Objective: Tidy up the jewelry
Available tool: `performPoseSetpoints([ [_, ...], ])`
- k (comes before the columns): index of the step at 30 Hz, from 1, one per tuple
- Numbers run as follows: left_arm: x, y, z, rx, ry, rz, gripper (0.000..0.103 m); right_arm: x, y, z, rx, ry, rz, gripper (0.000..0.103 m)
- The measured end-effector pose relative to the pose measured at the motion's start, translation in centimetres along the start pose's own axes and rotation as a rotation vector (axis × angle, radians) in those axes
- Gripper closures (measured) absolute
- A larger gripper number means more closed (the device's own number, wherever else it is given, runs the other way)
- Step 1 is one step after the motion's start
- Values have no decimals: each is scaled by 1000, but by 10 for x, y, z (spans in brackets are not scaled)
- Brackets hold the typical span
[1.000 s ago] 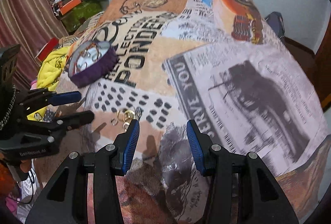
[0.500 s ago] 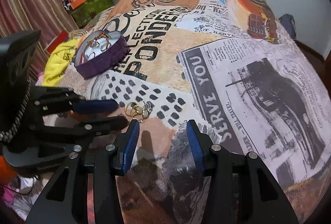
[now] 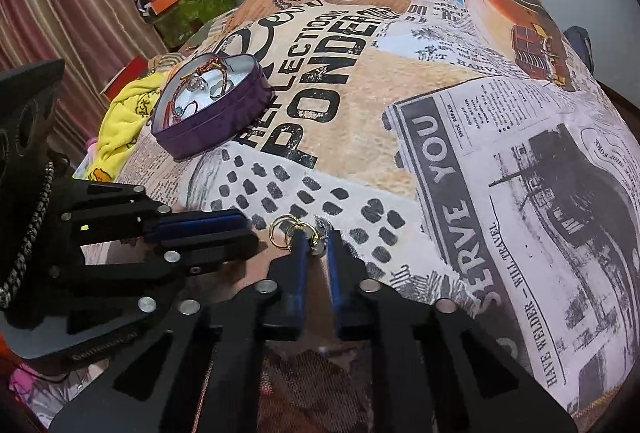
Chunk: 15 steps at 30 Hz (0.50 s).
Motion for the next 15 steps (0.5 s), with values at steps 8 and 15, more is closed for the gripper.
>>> performPoseSetpoints([
  [8,12,9,-2,-13,28,18,95,1,17,1,-62,4,-19,98],
  [15,18,24,-1,-48,42,27,95,1,27,2,-63,9,-47,98],
])
Point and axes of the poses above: each gripper's, at about its wrist camera, not at the fingertips, and y roughly against the way its jaws point, x to its left, z to its top, the point moved 5 cm from there along -y, roughly the way its jaws point, and after that the axes turned 12 degrees about z, right-handed, at the moved point
